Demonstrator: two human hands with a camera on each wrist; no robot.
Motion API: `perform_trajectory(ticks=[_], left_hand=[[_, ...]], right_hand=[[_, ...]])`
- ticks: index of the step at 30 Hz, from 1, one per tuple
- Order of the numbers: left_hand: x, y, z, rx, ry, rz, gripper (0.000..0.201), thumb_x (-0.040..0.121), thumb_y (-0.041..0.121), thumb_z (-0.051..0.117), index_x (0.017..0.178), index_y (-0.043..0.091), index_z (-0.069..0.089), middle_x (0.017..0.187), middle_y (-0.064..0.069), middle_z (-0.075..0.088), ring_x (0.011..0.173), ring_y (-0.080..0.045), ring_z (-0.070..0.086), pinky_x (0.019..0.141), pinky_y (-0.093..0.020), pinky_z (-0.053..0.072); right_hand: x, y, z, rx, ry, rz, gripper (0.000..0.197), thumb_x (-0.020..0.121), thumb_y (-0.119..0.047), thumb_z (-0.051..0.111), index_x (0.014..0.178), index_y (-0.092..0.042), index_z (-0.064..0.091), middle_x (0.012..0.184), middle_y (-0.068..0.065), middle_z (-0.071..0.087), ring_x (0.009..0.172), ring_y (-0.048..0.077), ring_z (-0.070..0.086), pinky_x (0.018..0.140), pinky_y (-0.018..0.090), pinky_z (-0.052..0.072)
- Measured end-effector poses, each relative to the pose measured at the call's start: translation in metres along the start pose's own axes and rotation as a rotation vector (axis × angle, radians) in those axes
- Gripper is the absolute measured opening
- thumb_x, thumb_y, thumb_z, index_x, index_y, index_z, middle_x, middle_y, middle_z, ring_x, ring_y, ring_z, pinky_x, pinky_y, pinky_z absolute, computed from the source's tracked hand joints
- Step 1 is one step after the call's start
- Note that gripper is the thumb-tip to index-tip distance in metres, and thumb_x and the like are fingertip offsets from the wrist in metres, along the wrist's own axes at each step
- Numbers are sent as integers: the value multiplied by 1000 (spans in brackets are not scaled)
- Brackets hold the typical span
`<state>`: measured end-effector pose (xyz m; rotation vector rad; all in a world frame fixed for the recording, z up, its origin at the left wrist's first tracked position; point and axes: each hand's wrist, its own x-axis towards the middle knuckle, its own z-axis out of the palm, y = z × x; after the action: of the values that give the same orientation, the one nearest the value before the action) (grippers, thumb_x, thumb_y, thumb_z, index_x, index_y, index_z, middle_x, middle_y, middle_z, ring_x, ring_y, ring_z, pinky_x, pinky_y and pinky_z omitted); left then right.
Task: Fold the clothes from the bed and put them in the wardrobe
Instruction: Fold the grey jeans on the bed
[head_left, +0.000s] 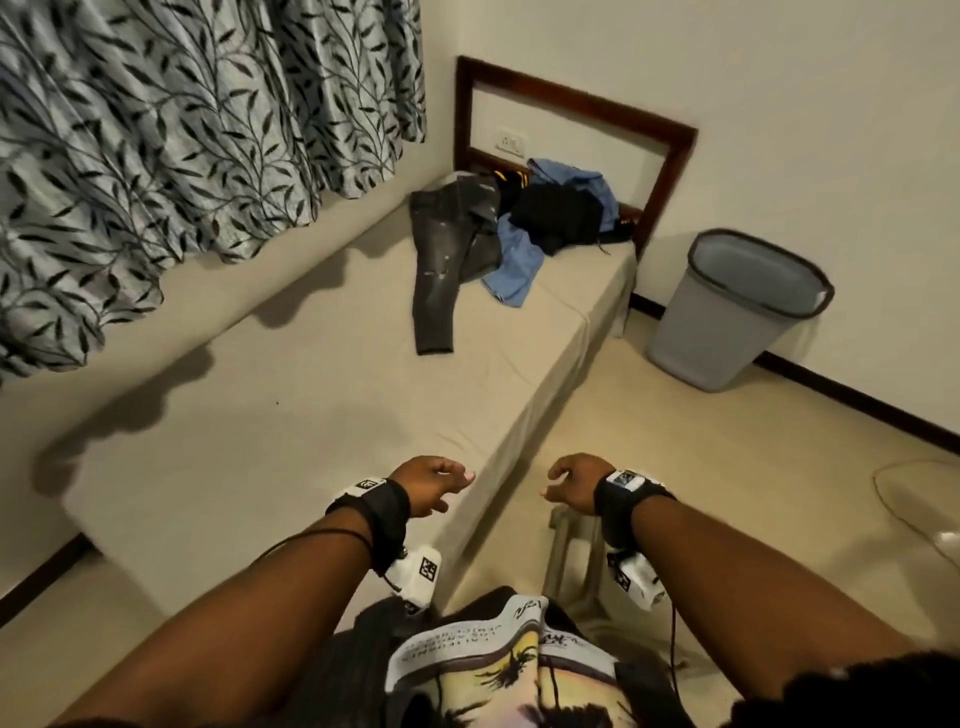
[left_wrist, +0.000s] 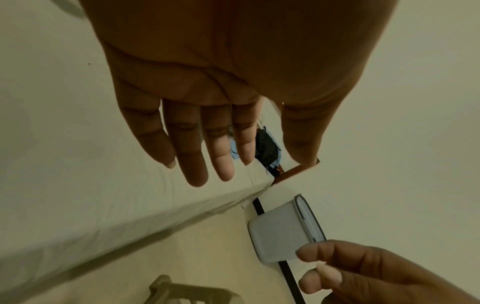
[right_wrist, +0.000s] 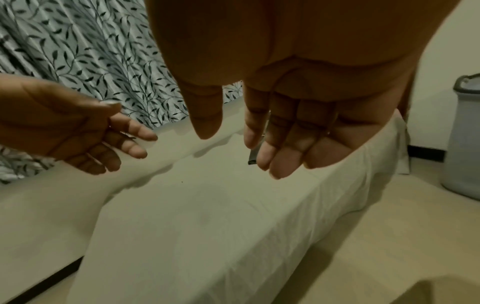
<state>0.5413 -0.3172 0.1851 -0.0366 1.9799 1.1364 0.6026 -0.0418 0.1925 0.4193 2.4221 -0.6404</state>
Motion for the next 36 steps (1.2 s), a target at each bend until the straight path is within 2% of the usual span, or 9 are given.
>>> perform_trajectory(ticks=[6,10,14,19,25,28,31,33,36], left_hand=[[63,41,-81,-51,94,-21,34,90,49,72,113,25,68,113,1,70,73,-15,66,66,-25,47],[102,51,-118,-204,144,-83,40,87,51,74,118,27,66,116,2,70,75,-15,67,67,-26,48],[139,55,-135,-412,241,-119,41,89,47,74,121,23,66,111,3,72,78,-17,66,67,-25,47],[212,63,-125,-609,427,-220,39,89,43,75,117,17,68,112,-2,71,71,-14,64,53,-16,46],[329,75,-97,-873,614,-356,12,87,25,80,81,24,70,97,1,70,91,-19,64,74,-32,52],[377,72,-95,-892,605,-410,10,88,22,78,85,23,68,95,9,68,95,-19,63,84,-36,53],[415,57,-92,-833,580,-434,10,90,28,77,91,27,67,98,9,68,95,-20,66,92,-37,56],[430,45,-88,-814,583,-436,12,89,30,77,95,26,68,100,7,69,97,-19,67,94,-36,54],[439,37,-81,-829,555,-477,20,90,26,76,105,16,69,100,2,68,91,-17,64,88,-28,49]], right_hand=[[89,-30,-49,-189,-64,26,53,80,-56,72,127,-33,62,122,-3,69,113,19,63,96,29,49],[145,-56,-81,-262,-107,19,52,85,-52,71,129,-26,62,129,-1,64,121,21,60,98,27,46],[226,-86,-112,-417,-160,-64,54,84,-56,67,130,-28,61,133,0,63,122,23,59,101,30,47],[356,-125,-122,-503,-292,-153,48,88,-54,68,128,-28,61,138,1,58,128,23,54,105,30,43],[511,-147,-86,-706,-607,-321,58,94,-49,66,143,-21,53,159,4,38,145,26,35,118,32,27],[578,-160,-74,-752,-646,-375,59,96,-48,63,145,-17,51,160,6,37,147,27,34,119,33,25],[641,-174,-53,-711,-548,-402,58,95,-49,63,142,-16,54,155,8,45,141,29,42,116,35,32],[669,-179,-36,-749,-551,-402,59,96,-52,60,145,-20,52,162,9,32,146,31,34,120,36,29],[690,-181,-17,-864,-543,-304,73,92,-64,57,154,-30,39,168,10,-11,150,42,17,123,45,23]])
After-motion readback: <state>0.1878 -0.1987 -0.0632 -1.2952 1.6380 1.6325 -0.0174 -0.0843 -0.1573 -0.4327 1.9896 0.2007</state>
